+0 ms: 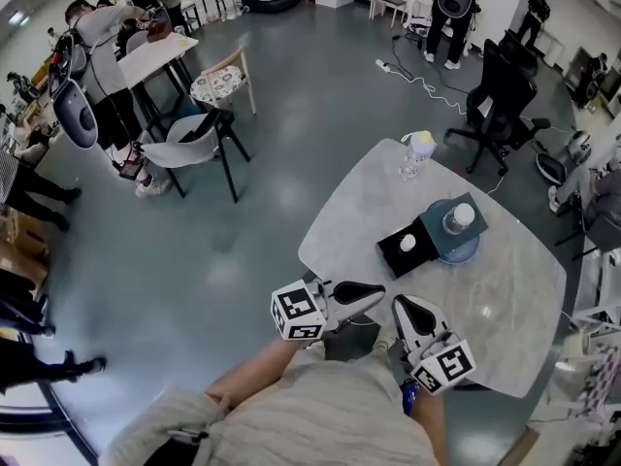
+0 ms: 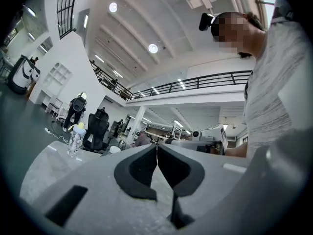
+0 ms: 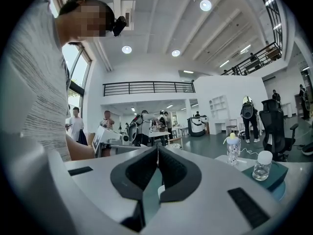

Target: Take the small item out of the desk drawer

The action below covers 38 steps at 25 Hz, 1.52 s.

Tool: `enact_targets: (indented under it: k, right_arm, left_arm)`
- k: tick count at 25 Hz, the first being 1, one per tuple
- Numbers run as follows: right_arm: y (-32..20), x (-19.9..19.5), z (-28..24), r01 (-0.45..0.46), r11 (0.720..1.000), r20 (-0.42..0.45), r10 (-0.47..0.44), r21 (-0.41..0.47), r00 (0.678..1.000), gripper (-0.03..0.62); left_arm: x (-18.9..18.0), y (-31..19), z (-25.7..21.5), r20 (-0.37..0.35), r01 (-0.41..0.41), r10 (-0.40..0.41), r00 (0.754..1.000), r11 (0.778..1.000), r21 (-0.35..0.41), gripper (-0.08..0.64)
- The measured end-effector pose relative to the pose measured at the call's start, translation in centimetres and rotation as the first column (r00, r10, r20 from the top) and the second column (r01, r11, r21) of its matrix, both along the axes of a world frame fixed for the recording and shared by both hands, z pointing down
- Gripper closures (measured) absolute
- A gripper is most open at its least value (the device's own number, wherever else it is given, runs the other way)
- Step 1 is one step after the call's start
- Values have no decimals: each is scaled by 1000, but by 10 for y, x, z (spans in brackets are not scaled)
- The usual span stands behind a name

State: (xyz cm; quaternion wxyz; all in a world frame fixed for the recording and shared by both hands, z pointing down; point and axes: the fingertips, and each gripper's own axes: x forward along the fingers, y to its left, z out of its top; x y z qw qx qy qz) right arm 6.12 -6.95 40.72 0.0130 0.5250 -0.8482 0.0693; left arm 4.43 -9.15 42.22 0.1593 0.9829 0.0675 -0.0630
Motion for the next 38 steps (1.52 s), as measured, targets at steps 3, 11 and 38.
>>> enact_targets:
  k: [3,11,38]
  right_arm:
    - [-9,7,6,17,1000,-6,-17,-12,1000,581]
    - [-35,32,23,75,996,-38,-77,-48,996,581]
    - [-121,137,156,-22,957,-175,-31,-288,984,480]
  left_arm:
    - [5,-9,7,16,16,-16,1000,1000,-8,543]
    - [41,-28,24,69,40,-40,997,999,7,543]
    - [123,-102,124,239,190,-158,958,974,-120,543]
